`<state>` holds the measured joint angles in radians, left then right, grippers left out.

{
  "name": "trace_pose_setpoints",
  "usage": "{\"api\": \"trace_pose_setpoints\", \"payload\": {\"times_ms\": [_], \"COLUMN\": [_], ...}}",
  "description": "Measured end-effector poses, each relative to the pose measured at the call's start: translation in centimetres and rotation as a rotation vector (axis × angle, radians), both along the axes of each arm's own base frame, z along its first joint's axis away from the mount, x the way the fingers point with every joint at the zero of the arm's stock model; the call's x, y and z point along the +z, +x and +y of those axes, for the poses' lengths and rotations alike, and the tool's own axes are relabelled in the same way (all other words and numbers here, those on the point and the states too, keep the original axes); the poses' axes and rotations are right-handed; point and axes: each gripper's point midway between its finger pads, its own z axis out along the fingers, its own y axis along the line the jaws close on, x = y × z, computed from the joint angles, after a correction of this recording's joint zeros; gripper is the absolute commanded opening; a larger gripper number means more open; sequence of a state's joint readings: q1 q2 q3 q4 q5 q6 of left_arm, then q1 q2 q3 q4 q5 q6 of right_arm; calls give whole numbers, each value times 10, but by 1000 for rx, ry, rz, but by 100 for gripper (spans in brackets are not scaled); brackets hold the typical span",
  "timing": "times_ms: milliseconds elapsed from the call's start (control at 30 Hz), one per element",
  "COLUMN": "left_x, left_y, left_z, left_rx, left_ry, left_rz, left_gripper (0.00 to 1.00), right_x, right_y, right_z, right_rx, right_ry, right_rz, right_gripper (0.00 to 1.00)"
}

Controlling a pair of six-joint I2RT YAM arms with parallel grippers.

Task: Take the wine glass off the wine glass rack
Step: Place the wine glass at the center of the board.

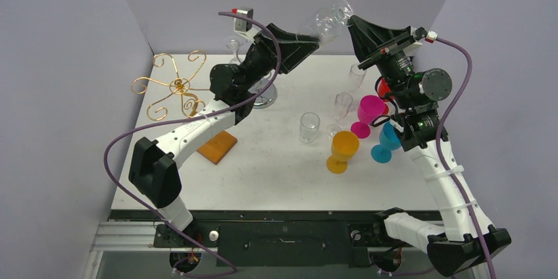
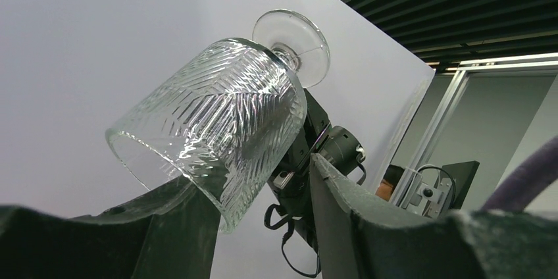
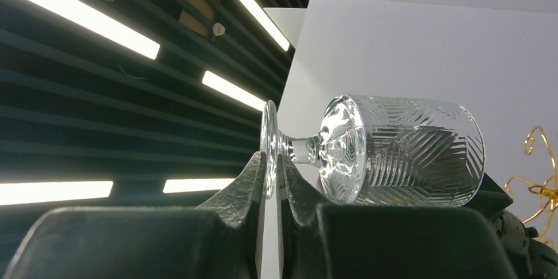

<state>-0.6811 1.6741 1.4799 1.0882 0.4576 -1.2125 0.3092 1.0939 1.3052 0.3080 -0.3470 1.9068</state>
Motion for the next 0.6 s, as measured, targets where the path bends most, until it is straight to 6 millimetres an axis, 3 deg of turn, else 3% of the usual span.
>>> {"api": "trace_pose_setpoints", "payload": {"times_ms": [233,367,600], "left_x": [5,12,6], "left_y": [-3,-15,-25], "left_z": [3,5,1], "left_rx": [1,-6,7], "left_ry": [-13,-20,45], "left_rz": [-9,-35,-26], "left_gripper": [18,1,0], "right_x": [-5,-17,-39], "right_y": [0,6,0], "right_z": [-1,-7,-15], "right_rx": [15,1,-23], "right_ry": [33,46,12], "right_rz": [-5,15,38], "right_gripper": [0,0,0]}}
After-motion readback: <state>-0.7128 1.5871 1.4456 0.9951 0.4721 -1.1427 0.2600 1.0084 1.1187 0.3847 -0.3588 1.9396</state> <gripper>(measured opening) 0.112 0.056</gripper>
